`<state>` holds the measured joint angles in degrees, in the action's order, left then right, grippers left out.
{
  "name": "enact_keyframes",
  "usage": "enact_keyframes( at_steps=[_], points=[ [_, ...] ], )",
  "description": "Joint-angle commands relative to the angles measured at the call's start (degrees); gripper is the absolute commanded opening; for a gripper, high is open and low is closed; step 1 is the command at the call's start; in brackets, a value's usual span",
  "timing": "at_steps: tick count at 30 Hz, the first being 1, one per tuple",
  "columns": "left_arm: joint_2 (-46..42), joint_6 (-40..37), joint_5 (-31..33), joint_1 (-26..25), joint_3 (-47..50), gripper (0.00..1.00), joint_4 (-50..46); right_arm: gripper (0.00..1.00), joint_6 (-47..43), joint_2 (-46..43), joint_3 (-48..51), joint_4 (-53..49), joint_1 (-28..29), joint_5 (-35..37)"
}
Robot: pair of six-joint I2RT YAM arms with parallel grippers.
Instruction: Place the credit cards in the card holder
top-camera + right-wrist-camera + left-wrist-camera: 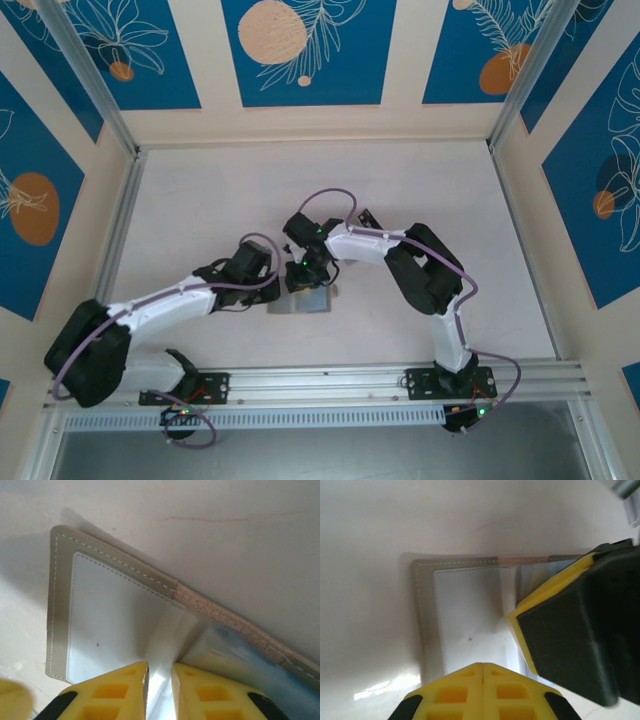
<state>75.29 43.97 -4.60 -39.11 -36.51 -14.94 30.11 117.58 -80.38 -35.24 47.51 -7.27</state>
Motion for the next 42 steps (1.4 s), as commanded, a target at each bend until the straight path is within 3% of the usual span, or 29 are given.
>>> enact_keyframes(
  at_steps=[1, 7, 14, 26, 30, 36, 42],
  points=[
    [4.62, -0.81, -4.32, 0.18, -2.2, 0.0, 6.46, 0.22, -1.66, 2.24, 0.42, -5.27, -1.0, 1.73],
    [10.13, 0.12, -2.01, 0.44, -1.26, 0.0, 7.5, 0.22, -2.58, 0.56, 1.83, -6.16, -2.34, 2.49],
    [7.93, 0.9, 1.73, 0.44, 3.03, 0.0, 6.09, 0.22, -3.87, -1.24, 3.92, -7.09, -4.86, 4.49],
    [7.22, 2.59, 2.79, 0.38, 4.96, 0.0, 6.66, 0.22, -6.8, 3.45, -1.08, -5.19, -8.65, 5.98],
    [7.32, 2.55, 3.41, 0.44, 5.11, 0.0, 6.11, 0.22, -7.16, 0.15, -2.63, -7.29, -8.83, 7.63],
    [6.94, 2.2, 3.37, 0.41, 5.58, 0.0, 6.43, 0.33, -7.24, -8.12, -4.5, -11.93, -12.08, 16.03],
    [6.98, 1.65, 2.87, 0.39, 5.31, 0.0, 6.63, 0.35, -8.28, -8.7, -7.47, -15.06, -19.29, 24.25]
  ],
)
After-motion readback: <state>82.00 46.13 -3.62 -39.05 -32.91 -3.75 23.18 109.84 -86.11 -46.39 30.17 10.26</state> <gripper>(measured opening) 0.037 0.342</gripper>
